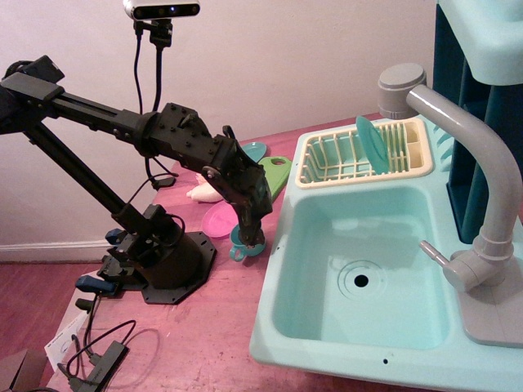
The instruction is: Put cup from anywhere into sink
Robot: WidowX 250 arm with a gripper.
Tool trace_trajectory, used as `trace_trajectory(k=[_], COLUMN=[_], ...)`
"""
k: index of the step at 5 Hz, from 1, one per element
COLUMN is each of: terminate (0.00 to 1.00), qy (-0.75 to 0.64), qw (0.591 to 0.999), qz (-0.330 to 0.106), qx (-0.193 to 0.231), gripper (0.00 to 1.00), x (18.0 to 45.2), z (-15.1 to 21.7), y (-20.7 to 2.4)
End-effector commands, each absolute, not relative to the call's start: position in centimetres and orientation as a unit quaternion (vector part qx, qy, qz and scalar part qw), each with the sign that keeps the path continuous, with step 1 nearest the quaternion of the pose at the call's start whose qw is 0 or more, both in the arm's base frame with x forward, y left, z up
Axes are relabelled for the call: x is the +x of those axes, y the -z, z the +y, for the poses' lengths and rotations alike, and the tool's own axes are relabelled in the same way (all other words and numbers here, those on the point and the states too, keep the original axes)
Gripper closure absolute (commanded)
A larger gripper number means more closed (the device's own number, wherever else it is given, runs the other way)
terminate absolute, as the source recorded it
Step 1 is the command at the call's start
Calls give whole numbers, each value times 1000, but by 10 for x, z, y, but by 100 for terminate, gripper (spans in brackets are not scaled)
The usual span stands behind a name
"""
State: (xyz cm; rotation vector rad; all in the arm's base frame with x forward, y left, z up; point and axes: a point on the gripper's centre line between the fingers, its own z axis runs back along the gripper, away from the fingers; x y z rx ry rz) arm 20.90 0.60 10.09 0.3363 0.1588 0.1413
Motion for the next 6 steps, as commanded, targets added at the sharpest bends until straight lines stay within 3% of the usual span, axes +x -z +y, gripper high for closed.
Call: trace_trajectory(k=[1, 4, 6], terminate=[0, 0, 0], qy=[-70, -111, -123], qw=[980, 980, 981], qz=[79, 45, 33], qx=[167, 162, 150], gripper=[0, 0, 0], x=[209, 170, 166], z=[6, -10, -5], y=[-101, -88, -55])
